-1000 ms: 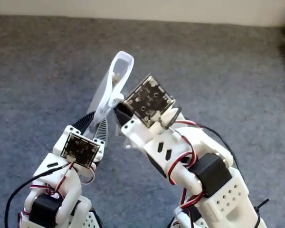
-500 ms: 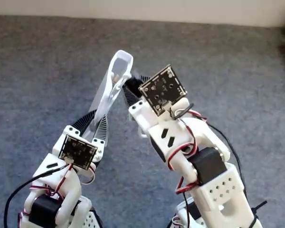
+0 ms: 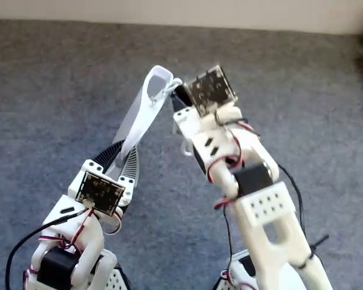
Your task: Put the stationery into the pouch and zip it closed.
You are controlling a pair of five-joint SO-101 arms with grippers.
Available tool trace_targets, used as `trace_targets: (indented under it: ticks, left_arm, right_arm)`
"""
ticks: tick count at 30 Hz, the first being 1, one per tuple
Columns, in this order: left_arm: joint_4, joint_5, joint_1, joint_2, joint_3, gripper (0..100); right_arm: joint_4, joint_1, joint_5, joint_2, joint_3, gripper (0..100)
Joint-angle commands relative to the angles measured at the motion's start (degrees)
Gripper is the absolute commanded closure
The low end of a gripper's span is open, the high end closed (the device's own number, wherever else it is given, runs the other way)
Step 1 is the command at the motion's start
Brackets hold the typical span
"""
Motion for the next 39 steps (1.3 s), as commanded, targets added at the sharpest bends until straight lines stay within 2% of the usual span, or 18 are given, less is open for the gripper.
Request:
trace_targets:
  ticks: [1, 17, 35, 39]
  left_arm:
    - [1.3, 0.9, -1.8, 0.9, -0.4, 100]
    - [1.5, 0.9, -1.8, 0.9, -0.4, 100]
    - [1.5, 0.9, -2.0, 0.9, -0.4, 100]
    - [1.5, 1.6, -4.3, 0.9, -0.4, 100]
  right_arm:
    - [-2.4, 5.0, -0.6, 3.8, -4.9, 99.5]
    - [-10.5, 9.7, -0.4, 15.9, -7.3, 99.5]
    - [-10.4, 15.8, -0.5, 27.5, -13.6, 99.5]
    - [-10.4, 16.8, -0.6, 27.8, -13.3, 99.5]
